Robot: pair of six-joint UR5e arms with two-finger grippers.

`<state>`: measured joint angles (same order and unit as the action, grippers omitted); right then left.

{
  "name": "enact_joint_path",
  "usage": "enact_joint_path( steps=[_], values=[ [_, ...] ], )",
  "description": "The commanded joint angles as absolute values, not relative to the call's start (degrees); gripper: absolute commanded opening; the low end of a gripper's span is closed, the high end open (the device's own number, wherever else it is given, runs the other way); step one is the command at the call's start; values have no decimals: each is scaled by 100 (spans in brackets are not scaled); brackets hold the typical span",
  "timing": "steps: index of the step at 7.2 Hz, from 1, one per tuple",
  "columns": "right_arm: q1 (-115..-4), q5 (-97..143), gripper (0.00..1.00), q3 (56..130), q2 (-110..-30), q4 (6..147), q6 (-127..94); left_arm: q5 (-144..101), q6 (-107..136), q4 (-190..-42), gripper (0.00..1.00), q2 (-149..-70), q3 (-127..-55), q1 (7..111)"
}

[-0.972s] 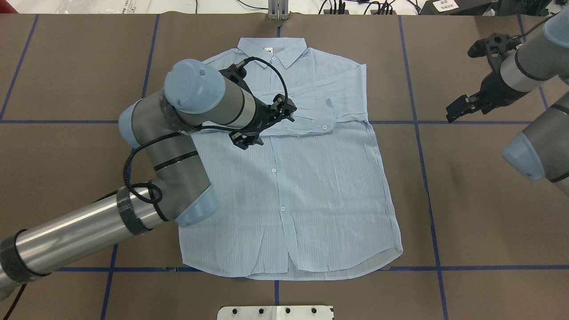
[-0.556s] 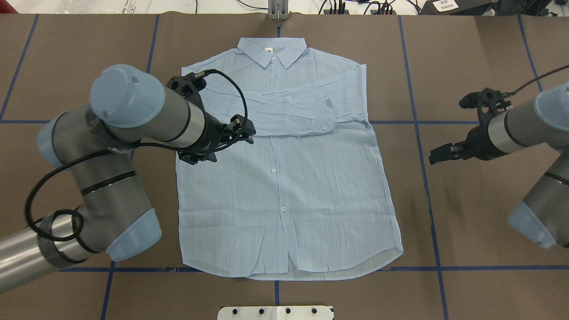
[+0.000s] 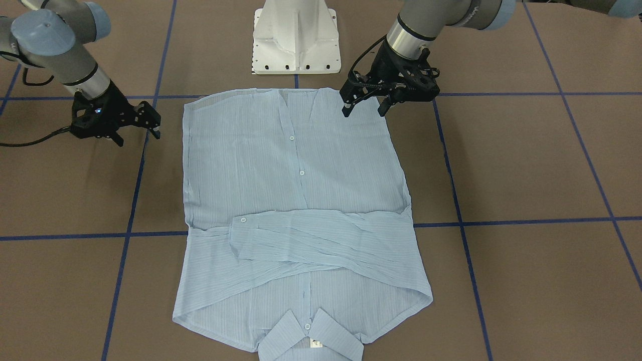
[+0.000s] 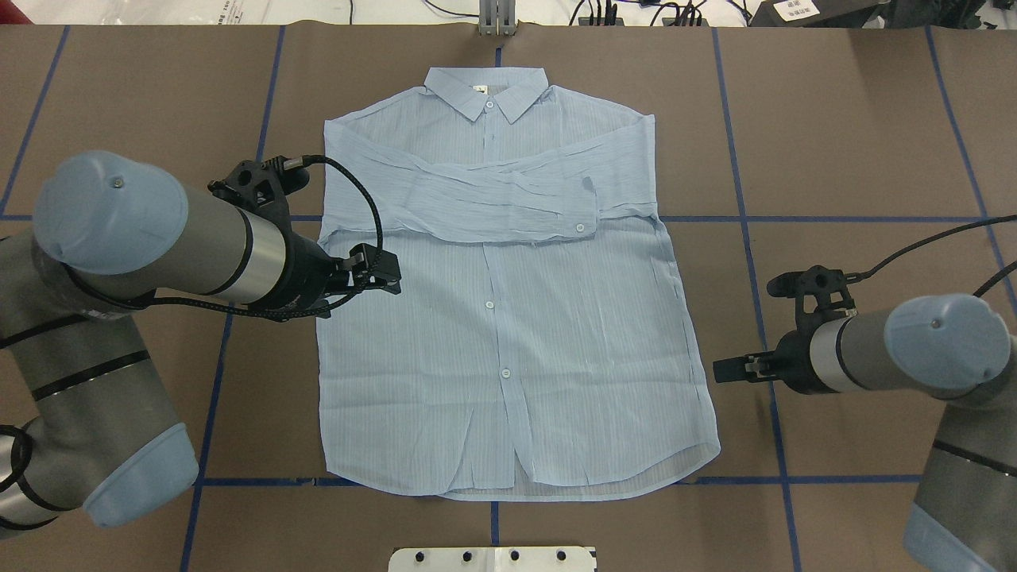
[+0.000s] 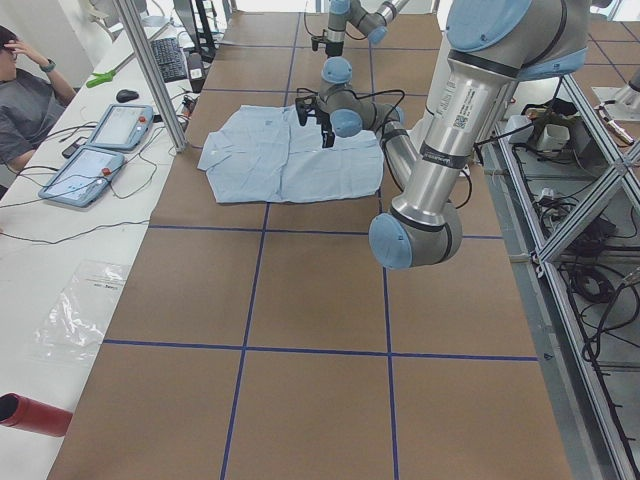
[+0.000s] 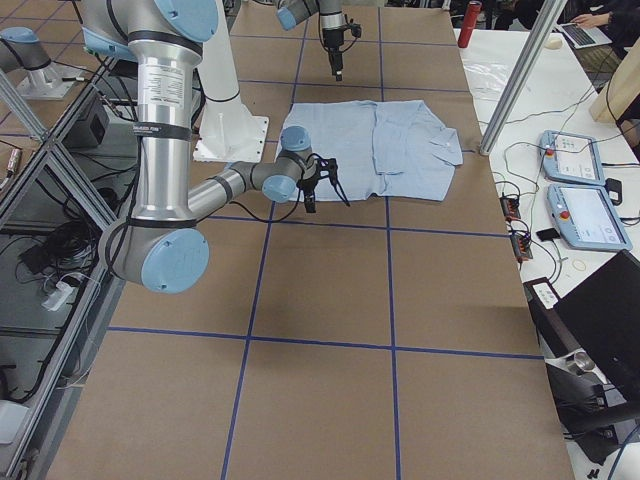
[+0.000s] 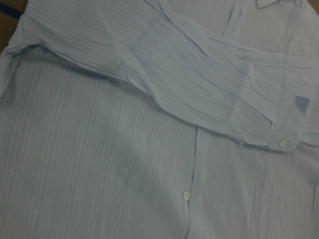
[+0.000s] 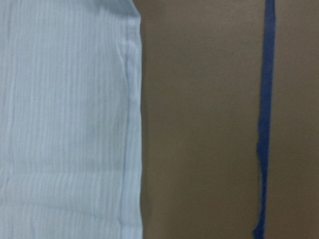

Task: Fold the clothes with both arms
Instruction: 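Release the sleeve and move both grippers toward the shirt hem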

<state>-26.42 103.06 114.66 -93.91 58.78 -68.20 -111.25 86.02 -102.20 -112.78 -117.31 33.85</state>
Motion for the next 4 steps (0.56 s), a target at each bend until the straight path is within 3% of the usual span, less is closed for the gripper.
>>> enact_joint_path(
  steps=[1,3,4],
  values=[
    [-1909,9617,99,11584,-9335,6229,-7172,-11118,8578,-10213,99,-11180,-11760,3375],
    [-1802,9633,97,11593,-9037,6713,-7172,-11118,8578,-10213,98,-11180,-11751,3375],
    [-1767,9659,89,11593,-8983,6819,-7172,-11118,8578,-10213,98,-11180,-11742,3375]
  ],
)
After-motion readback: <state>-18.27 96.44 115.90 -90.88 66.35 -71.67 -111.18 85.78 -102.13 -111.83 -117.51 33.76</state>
